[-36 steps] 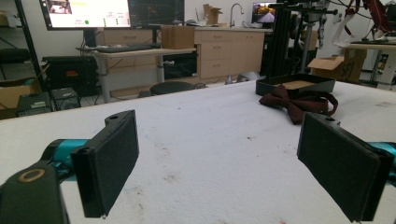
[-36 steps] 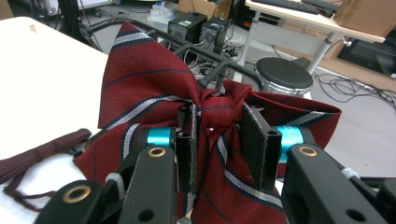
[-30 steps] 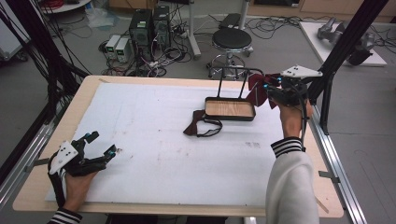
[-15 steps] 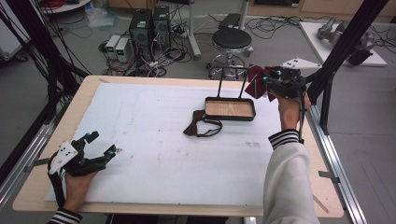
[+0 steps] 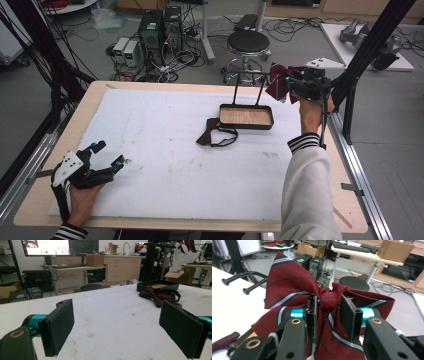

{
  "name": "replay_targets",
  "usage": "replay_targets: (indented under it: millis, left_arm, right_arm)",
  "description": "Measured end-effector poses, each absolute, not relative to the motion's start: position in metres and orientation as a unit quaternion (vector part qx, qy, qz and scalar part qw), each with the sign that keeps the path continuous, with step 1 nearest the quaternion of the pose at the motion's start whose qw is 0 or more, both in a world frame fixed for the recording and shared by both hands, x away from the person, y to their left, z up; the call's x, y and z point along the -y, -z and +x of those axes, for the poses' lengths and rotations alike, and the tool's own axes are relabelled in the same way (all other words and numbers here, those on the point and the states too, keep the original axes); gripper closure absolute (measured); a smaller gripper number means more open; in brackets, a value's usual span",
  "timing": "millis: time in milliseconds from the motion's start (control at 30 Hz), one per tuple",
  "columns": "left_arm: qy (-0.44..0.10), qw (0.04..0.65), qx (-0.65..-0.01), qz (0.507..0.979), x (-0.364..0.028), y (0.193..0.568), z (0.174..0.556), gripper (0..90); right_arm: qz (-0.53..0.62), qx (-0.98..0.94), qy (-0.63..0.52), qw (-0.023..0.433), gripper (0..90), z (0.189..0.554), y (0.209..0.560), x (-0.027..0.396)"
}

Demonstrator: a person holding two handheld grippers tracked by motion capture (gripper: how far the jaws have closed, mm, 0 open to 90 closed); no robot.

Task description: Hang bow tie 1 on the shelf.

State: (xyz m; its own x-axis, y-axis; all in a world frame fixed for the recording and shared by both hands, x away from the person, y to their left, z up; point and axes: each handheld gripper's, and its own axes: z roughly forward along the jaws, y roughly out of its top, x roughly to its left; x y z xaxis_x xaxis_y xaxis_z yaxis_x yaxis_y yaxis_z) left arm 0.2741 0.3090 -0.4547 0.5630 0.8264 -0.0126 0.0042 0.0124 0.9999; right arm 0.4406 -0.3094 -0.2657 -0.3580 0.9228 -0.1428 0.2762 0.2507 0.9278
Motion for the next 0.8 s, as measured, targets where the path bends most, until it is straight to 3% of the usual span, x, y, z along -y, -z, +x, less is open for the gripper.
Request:
replay_targets:
  millis: [800]
  left_arm:
    - [-0.329, 0.628, -0.331, 0.623, -0.309, 0.455, 0.274, 13.2]
  right_arm:
    - [0.469, -0.704, -0.386, 0.367, 67.8, 0.442, 0.291, 0.338]
